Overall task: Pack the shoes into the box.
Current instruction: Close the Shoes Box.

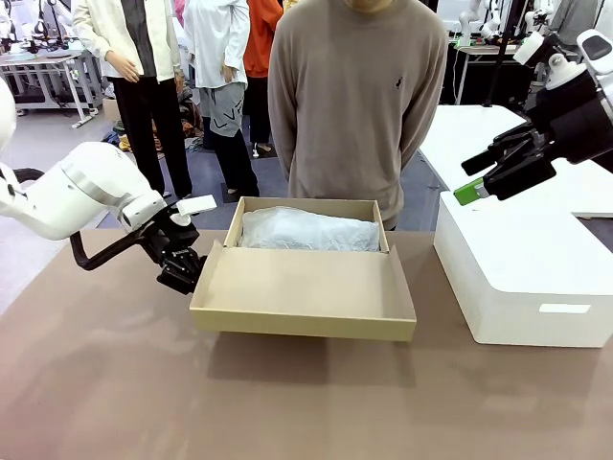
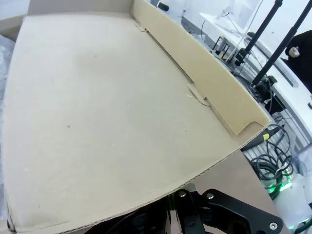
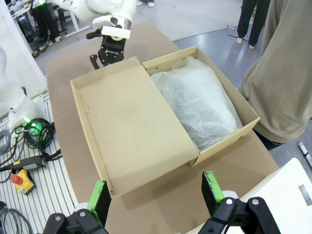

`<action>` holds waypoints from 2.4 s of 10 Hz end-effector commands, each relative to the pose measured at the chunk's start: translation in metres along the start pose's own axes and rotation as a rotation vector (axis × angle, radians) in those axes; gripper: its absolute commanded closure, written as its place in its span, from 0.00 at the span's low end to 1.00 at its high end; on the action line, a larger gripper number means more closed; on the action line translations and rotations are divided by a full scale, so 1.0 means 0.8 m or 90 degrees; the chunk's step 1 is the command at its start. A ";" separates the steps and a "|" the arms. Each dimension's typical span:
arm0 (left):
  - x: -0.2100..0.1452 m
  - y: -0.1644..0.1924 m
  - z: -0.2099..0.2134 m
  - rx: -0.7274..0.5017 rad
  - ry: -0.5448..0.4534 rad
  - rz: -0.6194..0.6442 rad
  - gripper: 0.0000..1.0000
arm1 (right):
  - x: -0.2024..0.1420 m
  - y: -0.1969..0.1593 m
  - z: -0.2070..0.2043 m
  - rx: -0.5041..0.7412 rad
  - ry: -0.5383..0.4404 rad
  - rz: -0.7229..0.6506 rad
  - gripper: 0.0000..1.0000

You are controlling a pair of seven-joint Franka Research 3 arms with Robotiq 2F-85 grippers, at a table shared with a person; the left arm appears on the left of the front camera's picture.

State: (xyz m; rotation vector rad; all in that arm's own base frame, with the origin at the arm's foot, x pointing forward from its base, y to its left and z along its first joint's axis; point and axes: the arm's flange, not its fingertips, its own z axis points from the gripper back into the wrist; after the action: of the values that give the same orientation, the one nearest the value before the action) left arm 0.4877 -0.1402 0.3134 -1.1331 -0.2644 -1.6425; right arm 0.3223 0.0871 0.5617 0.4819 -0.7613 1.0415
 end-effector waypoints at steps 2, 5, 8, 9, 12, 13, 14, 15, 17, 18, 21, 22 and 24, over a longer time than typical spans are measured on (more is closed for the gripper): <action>0.014 -0.024 0.003 0.005 -0.045 0.009 1.00 | 0.002 -0.005 -0.002 0.010 -0.018 0.012 0.00; 0.025 -0.035 0.012 0.021 -0.068 -0.002 1.00 | 0.002 -0.005 -0.002 0.010 -0.018 0.012 0.00; 0.037 -0.045 0.022 0.055 -0.084 -0.008 1.00 | 0.002 -0.005 -0.002 0.010 -0.018 0.012 0.00; 0.042 -0.048 0.026 0.069 -0.088 -0.012 1.00 | 0.002 -0.005 -0.002 0.010 -0.018 0.012 0.00; 0.057 -0.055 0.038 0.136 -0.099 -0.042 1.00 | 0.002 -0.005 -0.002 0.010 -0.018 0.012 0.00; 0.063 -0.054 0.042 0.172 -0.098 -0.056 1.00 | 0.002 -0.005 -0.002 0.010 -0.018 0.012 0.00; 0.070 -0.052 0.046 0.205 -0.098 -0.071 1.00 | 0.002 -0.005 -0.002 0.010 -0.018 0.012 0.00; 0.077 -0.049 0.051 0.231 -0.098 -0.084 1.00 | 0.002 -0.005 -0.002 0.010 -0.018 0.012 0.00; 0.092 -0.040 0.062 0.294 -0.072 -0.102 1.00 | 0.002 -0.005 -0.002 0.010 -0.018 0.012 0.00; 0.098 -0.035 0.068 0.324 -0.052 -0.100 1.00 | 0.002 -0.005 -0.002 0.010 -0.018 0.012 0.00; 0.112 -0.013 0.104 0.420 0.000 -0.072 1.00 | 0.002 -0.005 -0.002 0.010 -0.018 0.012 0.00; 0.114 -0.005 0.118 0.444 -0.004 -0.058 1.00 | 0.002 -0.005 -0.002 0.010 -0.018 0.012 0.00; 0.108 -0.004 0.132 0.440 -0.033 -0.043 1.00 | 0.002 -0.005 -0.002 0.010 -0.018 0.012 0.00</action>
State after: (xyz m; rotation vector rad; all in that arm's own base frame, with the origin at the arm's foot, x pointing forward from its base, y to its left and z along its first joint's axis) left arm 0.5412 -0.1240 0.4375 -0.5907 -0.8304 -1.4376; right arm 0.3222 0.0871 0.5618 0.4819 -0.7614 1.0416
